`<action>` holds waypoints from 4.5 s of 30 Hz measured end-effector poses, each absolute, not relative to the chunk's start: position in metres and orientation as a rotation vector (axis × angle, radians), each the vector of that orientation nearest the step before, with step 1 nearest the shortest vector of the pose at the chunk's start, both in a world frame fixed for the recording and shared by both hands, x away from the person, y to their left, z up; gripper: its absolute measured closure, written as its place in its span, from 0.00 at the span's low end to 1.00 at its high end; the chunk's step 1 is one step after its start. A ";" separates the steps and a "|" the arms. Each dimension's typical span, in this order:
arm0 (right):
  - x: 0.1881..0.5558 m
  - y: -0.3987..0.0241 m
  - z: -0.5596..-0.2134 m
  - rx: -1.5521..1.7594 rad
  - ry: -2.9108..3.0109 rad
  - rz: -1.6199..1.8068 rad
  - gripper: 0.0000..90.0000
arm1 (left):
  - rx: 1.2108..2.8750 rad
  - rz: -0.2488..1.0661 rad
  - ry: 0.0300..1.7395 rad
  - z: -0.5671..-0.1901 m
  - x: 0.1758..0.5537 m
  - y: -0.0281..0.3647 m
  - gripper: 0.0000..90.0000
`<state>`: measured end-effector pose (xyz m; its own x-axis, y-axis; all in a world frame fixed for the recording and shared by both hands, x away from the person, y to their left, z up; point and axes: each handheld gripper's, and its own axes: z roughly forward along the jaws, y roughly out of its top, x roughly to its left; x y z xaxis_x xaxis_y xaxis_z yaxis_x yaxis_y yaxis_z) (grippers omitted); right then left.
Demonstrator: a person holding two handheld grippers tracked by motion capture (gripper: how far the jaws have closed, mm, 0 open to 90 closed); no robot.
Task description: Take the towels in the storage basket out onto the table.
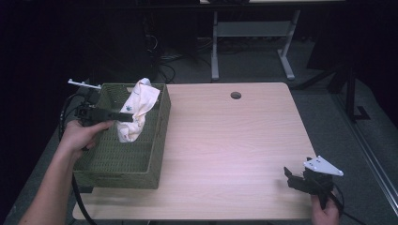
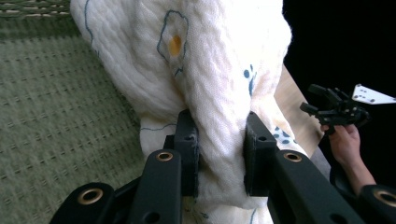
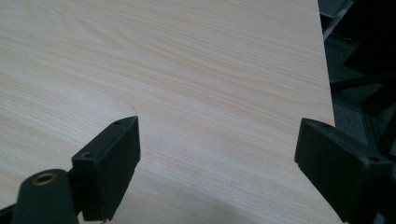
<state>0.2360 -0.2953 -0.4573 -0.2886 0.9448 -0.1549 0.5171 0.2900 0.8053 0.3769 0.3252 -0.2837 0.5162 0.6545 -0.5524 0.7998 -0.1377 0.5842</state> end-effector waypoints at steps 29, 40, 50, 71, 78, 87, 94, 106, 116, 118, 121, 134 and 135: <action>0.235 -0.295 -0.456 1.305 1.919 0.859 0.15 | 1.911 -0.265 1.088 -0.279 0.386 0.259 0.79; 0.235 -0.296 -0.456 1.307 1.916 0.862 0.15 | 1.930 -0.278 1.064 -0.280 0.389 0.239 0.79; 0.234 -0.296 -0.455 1.305 1.913 0.868 0.15 | 1.940 -0.291 1.035 -0.281 0.393 0.215 0.79; 0.232 -0.297 -0.453 1.297 1.909 0.880 0.15 | 1.997 -0.347 0.981 -0.293 0.406 0.152 0.79; 0.232 -0.297 -0.453 1.292 1.912 0.881 0.15 | 2.012 -0.370 0.963 -0.299 0.408 0.136 0.79; 0.231 -0.297 -0.453 1.300 1.907 0.893 0.15 | 2.014 -0.389 0.957 -0.309 0.409 0.125 0.79; 0.231 -0.295 -0.453 1.298 1.911 0.891 0.15 | 2.021 -0.407 0.949 -0.316 0.411 0.116 0.79; 0.231 -0.298 -0.453 1.300 1.906 0.896 0.15 | 2.027 -0.431 0.938 -0.327 0.413 0.098 0.79; 0.231 -0.298 -0.454 1.304 1.901 0.897 0.15 | 2.044 -0.487 0.969 -0.355 0.419 0.071 0.79; 0.231 -0.298 -0.454 1.307 1.898 0.896 0.15 | 2.048 -0.492 0.976 -0.358 0.419 0.069 0.79; 0.231 -0.299 -0.454 1.304 1.901 0.894 0.15 | 2.046 -0.491 1.001 -0.368 0.420 0.063 0.79; 0.231 -0.298 -0.454 1.304 1.902 0.896 0.15 | 2.036 -0.366 1.148 -0.404 0.422 0.049 0.78; 0.231 -0.298 -0.454 1.300 1.904 0.894 0.15 | 2.026 -0.361 1.163 -0.409 0.423 0.046 0.78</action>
<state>0.2307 -0.2985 -0.4535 -0.2914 0.9466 -0.1382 0.4984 0.2736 0.8226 0.4227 0.0455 -0.4093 0.5457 0.6149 -0.5693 0.8292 -0.2981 0.4729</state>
